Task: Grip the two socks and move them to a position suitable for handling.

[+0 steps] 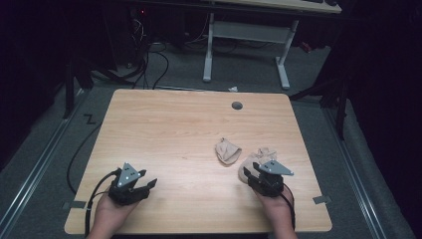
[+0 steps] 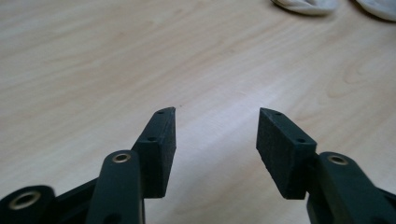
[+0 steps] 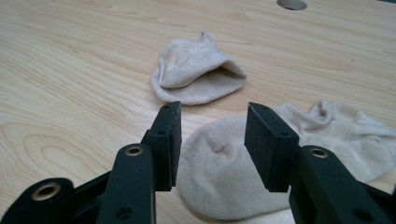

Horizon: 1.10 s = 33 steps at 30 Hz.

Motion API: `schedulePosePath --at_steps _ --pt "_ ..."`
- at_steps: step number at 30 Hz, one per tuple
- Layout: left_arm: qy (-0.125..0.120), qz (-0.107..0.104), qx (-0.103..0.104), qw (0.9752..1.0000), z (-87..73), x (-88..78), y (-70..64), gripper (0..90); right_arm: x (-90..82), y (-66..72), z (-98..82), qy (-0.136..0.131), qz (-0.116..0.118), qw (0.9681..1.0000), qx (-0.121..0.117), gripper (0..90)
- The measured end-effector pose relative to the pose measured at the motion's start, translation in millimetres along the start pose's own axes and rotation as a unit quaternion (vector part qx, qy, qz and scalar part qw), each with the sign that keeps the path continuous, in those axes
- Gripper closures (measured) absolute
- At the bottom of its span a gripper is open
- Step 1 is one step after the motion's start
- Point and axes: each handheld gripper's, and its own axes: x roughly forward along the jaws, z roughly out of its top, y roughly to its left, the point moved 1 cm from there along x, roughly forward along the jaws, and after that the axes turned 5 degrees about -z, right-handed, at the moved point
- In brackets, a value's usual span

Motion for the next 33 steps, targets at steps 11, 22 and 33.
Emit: schedulePosePath --at_steps 11,22,33 --pt "0.015 -0.013 -0.026 0.9995 -4.0 17.6 15.2 42.2 9.9 -14.6 -10.0 0.019 -0.005 0.9998 0.002 56.4" --pt "0.010 -0.019 -0.033 0.9992 -9.1 12.2 20.0 42.8 11.3 -20.5 -8.1 0.022 -0.014 0.9996 0.008 59.1" --pt "0.013 -0.010 -0.034 0.9993 -15.2 8.8 19.1 42.1 24.7 -31.9 -1.7 0.055 -0.012 0.9983 0.015 90.0"
